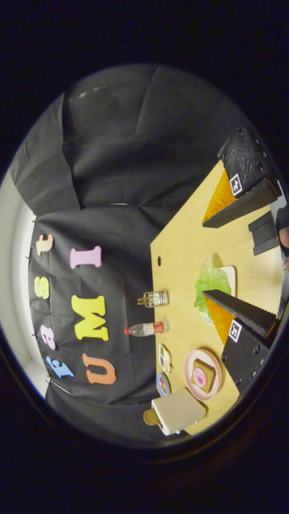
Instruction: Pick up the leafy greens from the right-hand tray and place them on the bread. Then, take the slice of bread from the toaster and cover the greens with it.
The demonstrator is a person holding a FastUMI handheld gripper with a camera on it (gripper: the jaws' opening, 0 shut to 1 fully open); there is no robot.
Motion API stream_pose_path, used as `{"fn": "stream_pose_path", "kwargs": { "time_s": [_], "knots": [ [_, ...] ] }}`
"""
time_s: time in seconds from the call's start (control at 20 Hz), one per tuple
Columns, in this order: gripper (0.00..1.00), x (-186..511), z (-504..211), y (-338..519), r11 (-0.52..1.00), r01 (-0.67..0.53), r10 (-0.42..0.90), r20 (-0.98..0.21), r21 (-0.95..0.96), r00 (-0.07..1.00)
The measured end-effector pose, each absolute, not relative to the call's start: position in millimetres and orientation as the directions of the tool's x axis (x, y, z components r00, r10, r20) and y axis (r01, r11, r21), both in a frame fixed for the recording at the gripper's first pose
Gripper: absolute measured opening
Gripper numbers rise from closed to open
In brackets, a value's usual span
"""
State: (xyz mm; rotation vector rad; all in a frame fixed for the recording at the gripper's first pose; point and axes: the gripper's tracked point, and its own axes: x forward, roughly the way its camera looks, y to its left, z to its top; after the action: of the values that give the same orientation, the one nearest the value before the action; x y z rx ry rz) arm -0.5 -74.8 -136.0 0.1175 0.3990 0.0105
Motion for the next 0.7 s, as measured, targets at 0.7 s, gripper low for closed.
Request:
{"fn": "stream_pose_path", "kwargs": {
  "time_s": [0.7],
  "knots": [
    [0.96, 68.7, -196.4, -53.7, 0.892, 0.199, 0.106, -0.616, 0.405, 0.78]
  ]
}}
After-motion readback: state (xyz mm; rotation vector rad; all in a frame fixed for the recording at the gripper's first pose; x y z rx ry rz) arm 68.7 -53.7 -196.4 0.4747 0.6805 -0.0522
